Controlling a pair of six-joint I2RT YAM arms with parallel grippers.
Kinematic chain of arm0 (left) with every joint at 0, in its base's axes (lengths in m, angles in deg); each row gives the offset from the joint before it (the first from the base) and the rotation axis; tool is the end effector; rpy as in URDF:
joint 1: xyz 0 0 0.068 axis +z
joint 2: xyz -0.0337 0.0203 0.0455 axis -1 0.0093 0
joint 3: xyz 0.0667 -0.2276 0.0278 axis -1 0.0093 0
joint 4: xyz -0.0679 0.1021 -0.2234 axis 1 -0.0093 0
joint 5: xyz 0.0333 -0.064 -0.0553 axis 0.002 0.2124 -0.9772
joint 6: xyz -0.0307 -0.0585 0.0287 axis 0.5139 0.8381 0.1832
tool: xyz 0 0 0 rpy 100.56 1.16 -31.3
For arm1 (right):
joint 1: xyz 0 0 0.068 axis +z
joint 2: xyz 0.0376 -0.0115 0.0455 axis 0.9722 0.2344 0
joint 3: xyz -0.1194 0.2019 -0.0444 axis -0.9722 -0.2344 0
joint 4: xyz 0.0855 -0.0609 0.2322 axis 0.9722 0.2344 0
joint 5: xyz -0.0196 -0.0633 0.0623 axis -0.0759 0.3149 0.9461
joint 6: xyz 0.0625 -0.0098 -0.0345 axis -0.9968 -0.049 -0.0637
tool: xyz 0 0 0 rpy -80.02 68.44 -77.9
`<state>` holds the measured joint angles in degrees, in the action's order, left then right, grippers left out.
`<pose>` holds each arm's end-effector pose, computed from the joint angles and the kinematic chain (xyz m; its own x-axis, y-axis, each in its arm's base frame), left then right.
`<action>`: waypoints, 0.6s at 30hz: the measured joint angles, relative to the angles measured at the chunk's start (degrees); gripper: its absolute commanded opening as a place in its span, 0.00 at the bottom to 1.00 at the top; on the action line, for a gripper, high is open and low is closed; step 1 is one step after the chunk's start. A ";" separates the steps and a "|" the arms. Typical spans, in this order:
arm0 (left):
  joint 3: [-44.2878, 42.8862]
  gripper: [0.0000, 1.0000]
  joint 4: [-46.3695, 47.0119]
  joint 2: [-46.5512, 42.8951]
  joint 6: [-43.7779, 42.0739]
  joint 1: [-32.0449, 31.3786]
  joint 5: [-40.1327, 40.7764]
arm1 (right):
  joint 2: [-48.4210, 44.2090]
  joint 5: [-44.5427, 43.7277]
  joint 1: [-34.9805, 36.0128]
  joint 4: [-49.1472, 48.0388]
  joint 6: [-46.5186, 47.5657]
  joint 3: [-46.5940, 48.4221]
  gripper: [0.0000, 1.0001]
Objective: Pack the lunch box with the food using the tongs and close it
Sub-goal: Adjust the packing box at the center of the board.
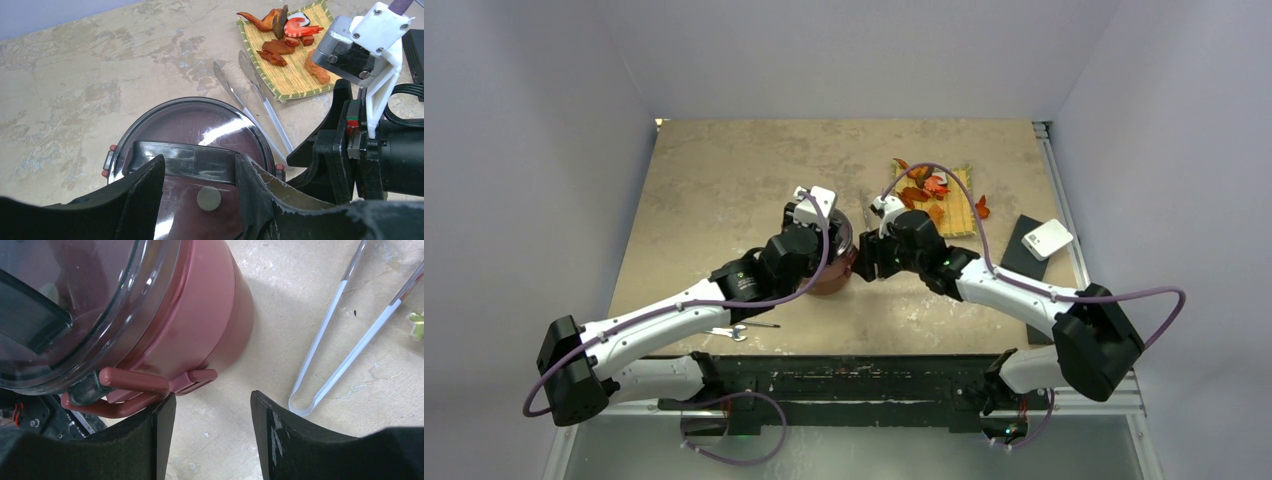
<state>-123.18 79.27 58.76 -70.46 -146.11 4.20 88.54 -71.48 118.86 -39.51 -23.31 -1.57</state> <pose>0.1843 -0.2183 0.2669 -0.3173 0.1087 -0.9421 0.3338 0.9426 -0.0037 0.2277 0.2182 0.1869 -0.6263 -0.0993 -0.7733 -0.5633 0.7433 0.3608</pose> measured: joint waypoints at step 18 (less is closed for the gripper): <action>0.31 0.48 3.50 1.36 0.59 0.31 -2.43 | 5.18 0.00 0.04 2.49 -2.51 6.01 0.48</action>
<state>-122.87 82.76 60.11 -69.87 -145.80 1.78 93.72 -71.48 118.90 -37.02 -25.83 4.44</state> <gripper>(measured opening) 0.490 0.490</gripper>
